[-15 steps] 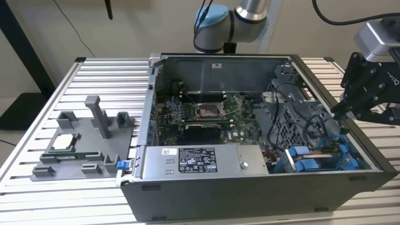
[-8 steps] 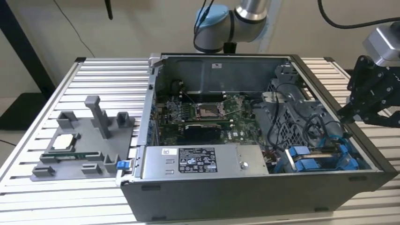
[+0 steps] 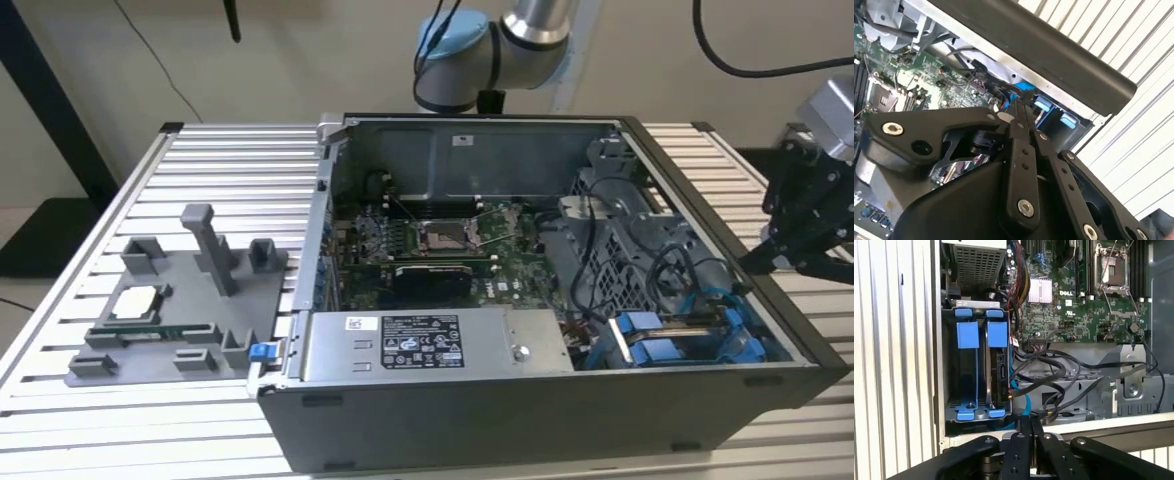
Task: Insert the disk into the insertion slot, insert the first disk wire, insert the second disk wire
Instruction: 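Insert the second disk wire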
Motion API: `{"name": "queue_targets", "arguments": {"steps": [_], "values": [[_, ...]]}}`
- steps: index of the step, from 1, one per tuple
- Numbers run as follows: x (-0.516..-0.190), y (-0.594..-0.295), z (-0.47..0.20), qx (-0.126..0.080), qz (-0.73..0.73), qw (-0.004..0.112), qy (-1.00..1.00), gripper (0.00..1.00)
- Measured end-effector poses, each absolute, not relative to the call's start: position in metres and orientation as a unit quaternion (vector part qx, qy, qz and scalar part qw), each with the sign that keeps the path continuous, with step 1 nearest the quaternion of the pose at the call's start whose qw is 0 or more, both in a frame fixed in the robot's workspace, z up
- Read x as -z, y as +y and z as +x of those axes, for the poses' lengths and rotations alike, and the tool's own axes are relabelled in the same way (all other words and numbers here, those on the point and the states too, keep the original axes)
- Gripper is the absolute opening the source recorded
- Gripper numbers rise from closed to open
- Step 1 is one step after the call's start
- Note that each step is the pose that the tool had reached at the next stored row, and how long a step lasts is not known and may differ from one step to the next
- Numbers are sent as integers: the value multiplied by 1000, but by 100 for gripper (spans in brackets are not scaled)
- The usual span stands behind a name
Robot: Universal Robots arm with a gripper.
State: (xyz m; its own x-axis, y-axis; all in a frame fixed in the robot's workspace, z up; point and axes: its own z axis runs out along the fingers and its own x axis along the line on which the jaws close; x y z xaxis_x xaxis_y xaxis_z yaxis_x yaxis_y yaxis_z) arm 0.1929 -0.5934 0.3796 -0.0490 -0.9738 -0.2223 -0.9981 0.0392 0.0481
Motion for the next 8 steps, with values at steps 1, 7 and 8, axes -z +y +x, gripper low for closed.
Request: {"name": "queue_targets", "arguments": {"steps": [1, 7, 8], "values": [[-379, -593, 194, -92, -687, 62, 718, 0], [-373, -594, 199, -84, -687, 54, 719, 100], [-371, -594, 199, -83, -687, 53, 719, 100]]}}
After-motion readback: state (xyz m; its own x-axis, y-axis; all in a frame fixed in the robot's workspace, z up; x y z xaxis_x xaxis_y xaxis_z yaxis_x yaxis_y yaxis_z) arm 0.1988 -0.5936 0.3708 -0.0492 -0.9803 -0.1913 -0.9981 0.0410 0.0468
